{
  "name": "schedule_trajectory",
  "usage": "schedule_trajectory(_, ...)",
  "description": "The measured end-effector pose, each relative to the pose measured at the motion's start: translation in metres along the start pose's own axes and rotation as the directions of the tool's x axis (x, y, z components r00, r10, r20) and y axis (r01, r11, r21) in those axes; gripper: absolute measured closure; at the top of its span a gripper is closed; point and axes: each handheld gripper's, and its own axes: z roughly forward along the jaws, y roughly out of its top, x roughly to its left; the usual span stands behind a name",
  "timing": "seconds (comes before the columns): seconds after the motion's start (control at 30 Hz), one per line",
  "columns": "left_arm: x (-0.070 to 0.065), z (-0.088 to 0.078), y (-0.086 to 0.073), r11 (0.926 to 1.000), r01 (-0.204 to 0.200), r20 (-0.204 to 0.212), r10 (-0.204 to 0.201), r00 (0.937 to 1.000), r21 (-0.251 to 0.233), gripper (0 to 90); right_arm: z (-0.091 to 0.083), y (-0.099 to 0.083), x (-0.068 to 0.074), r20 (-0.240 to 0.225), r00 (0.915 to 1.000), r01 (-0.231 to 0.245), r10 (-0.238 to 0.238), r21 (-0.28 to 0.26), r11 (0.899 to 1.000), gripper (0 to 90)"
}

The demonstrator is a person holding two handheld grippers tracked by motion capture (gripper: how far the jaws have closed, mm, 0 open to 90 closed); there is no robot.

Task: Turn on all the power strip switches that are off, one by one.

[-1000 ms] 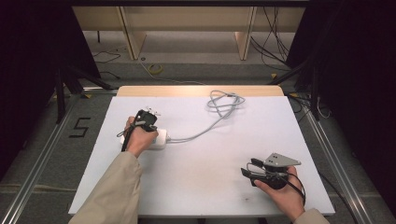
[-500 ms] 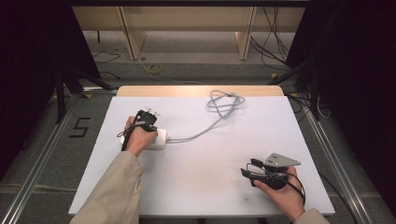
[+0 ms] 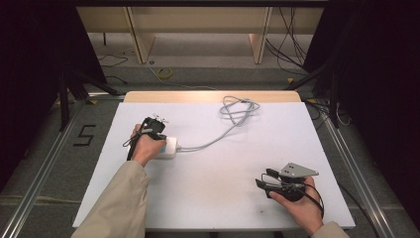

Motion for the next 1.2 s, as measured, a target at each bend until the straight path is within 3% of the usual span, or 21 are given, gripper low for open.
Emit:
schedule_trajectory(0.1,0.006,0.0,-0.004,0.9992,0.03,0.0,-0.03,0.9996,-0.025,89.8,0.001,0.0,-0.001,0.001,1.0,-0.001,0.001,0.002,1.0,41.5)
schedule_trajectory(0.27,0.013,-0.006,-0.006,0.9991,0.027,-0.012,-0.028,0.9995,-0.032,89.8,0.001,0.0,-0.001,0.003,1.0,-0.002,0.002,0.002,1.0,41.6)
schedule_trajectory(0.83,0.016,-0.012,-0.007,0.9992,0.006,-0.027,-0.007,0.9996,-0.04,89.8,0.001,0.0,0.0,0.003,1.0,0.001,-0.001,0.003,1.0,41.6)
schedule_trajectory(0.97,0.02,-0.013,-0.008,0.9984,0.025,-0.031,-0.027,0.9992,-0.05,89.9,0.001,0.0,0.0,0.003,1.0,0.001,-0.001,0.002,1.0,41.5)
schedule_trajectory(1.2,0.027,-0.016,-0.01,0.9988,0.023,-0.044,-0.025,0.9987,-0.043,89.9,0.001,0.0,0.0,0.004,1.0,0.001,-0.001,0.003,1.0,41.5)
